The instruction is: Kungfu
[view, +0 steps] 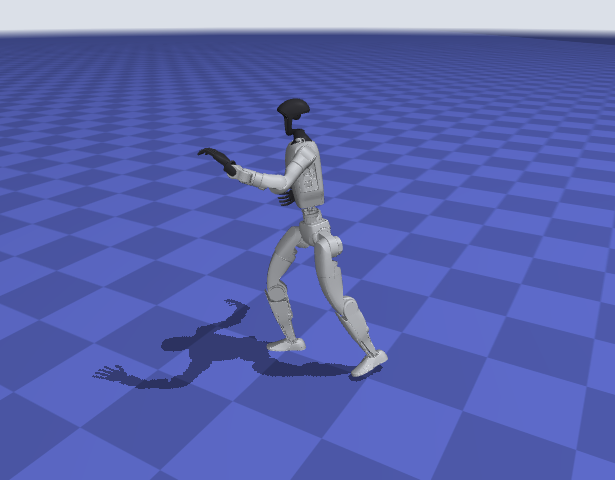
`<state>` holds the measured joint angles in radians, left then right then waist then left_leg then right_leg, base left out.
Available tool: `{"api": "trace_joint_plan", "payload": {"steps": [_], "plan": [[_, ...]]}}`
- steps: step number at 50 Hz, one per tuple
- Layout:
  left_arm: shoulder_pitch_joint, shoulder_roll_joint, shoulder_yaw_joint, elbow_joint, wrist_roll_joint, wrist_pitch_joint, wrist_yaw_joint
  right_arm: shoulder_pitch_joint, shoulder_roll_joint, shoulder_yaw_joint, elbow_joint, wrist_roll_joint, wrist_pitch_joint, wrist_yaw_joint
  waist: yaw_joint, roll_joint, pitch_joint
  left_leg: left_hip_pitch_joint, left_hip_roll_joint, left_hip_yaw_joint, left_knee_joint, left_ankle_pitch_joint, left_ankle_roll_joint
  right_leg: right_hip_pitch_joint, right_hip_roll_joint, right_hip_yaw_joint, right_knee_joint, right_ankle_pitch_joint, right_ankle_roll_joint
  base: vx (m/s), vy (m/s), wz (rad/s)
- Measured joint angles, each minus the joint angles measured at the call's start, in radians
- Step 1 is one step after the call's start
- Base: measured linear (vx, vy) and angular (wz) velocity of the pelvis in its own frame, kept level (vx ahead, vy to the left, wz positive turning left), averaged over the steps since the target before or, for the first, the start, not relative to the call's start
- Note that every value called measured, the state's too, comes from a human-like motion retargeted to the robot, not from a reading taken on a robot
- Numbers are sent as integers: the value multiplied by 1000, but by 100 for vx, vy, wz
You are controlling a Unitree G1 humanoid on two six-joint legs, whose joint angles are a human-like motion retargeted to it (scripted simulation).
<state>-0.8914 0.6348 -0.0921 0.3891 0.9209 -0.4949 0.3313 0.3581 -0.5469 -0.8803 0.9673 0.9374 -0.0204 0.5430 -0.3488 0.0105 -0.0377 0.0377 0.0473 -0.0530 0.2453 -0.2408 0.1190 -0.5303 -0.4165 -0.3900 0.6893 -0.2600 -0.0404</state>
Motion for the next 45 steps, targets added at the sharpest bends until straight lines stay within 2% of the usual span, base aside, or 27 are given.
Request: {"api": "trace_joint_plan", "payload": {"steps": [4, 6, 10, 12, 13, 16, 17, 20, 22, 25, 27, 30, 33, 36, 40, 45], "plan": [[181, -153, 43, 44, 12, -16, 38, -48, -191, 193, -96, 6, 51, 80, 79, -55, 11, -83, 42, 20, -15, -8, -54, -31, -43, -63, 59, -66, 1, -30, -61, 153], [271, -225, 49, 90, 19, -22, 40, -95, -289, 282, -118, 8, 110, 145, 117, -80, 17, -133, 63, 28, -20, -20, -91, -51, -69, -102, 89, -105, 9, -30, -60, 152], [428, -353, 16, 178, 0, -9, -6, -197, -458, 485, -196, 5, 248, 289, 232, -103, 46, -219, 123, 140, -53, -24, -231, -92, -116, -192, 155, -183, 30, -31, -46, 131], [504, -420, -4, 229, -5, 3, 6, -285, -482, 571, -239, -33, 270, 324, 290, -115, 69, -251, 150, 267, -69, -57, -214, -110, -156, -231, 187, -216, 41, -21, -39, 132], [540, -455, -13, 261, -3, 9, 19, -336, -465, 607, -249, -64, 261, 326, 316, -110, 82, -265, 175, 309, -84, -53, -243, -113, -171, -259, 206, -232, 43, -20, -31, 129], [639, -526, -10, 393, 39, 31, 92, -597, -284, 765, -146, -204, 206, 309, 376, -90, 112, -333, 197, 232, -60, -26, -294, -131, -179, -295, 239, -260, 41, -17, -21, 87], [667, -543, -3, 438, 58, 44, 112, -683, -200, 815, -80, -249, 193, 314, 383, -81, 117, -346, 215, 258, -57, -18, -292, -137, -189, -305, 251, -269, 41, -8, -10, 95], [711, -580, 24, 565, 131, 97, 151, -852, 57, 901, 167, -372, 197, 355, 384, -70, 119, -339, 259, 492, -95, 49, -233, -166, -259, -327, 301, -308, 44, -9, -3, 110], [720, -586, 41, 608, 187, 134, 164, -888, 175, 946, 259, -400, 272, 385, 411, -51, 137, -335, 282, 559, -124, 137, -248, -165, -278, -349, 332, -326, 43, -7, -14, 72], [719, -586, 56, 629, 232, 167, 187, -900, 278, 998, 291, -492, 371, 453, 453, -12, 182, -339, 301, 517, -166, 250, -336, -155, -273, -360, 372, -321, 34, -5, -9, 50], [722, -588, 42, 622, 216, 167, 200, -885, 302, 1012, 266, -544, 335, 467, 453, 9, 192, -359, 274, 510, -188, 277, -381, -164, -302, -357, 386, -296, 35, -1, 14, 100], [725, -591, 31, 614, 174, 177, 203, -859, 313, 1023, 231, -604, 271, 465, 405, 11, 182, -413, 186, 525, -224, 307, -381, -211, -390, -329, 408, -252, 56, 4, 31, 130], [737, -590, 34, 615, 150, 203, 183, -831, 306, 1026, 223, -615, 270, 449, 360, 1, 154, -440, 144, 548, -241, 315, -381, -218, -444, -321, 421, -235, 73, 27, 20, 89], [751, -597, 39, 603, 119, 249, 169, -812, 281, 1014, 213, -599, 269, 411, 358, -19, 139, -442, 128, 556, -242, 318, -381, -205, -462, -316, 412, -216, 87, 34, 2, 33], [783, -604, 32, 550, 48, 296, 173, -799, 227, 1010, 160, -561, 200, 306, 406, -35, 140, -454, 165, 550, -188, 348, -381, -146, -413, -325, 349, -175, 104, 48, -10, -2], [853, -601, 68, 473, -40, 307, 172, -804, 181, 1057, 69, -570, 121, 257, 486, -32, 136, -515, 299, 635, -34, 390, -380, -8, -289, -390, 203, -105, 117, 58, -8, 5]]}}
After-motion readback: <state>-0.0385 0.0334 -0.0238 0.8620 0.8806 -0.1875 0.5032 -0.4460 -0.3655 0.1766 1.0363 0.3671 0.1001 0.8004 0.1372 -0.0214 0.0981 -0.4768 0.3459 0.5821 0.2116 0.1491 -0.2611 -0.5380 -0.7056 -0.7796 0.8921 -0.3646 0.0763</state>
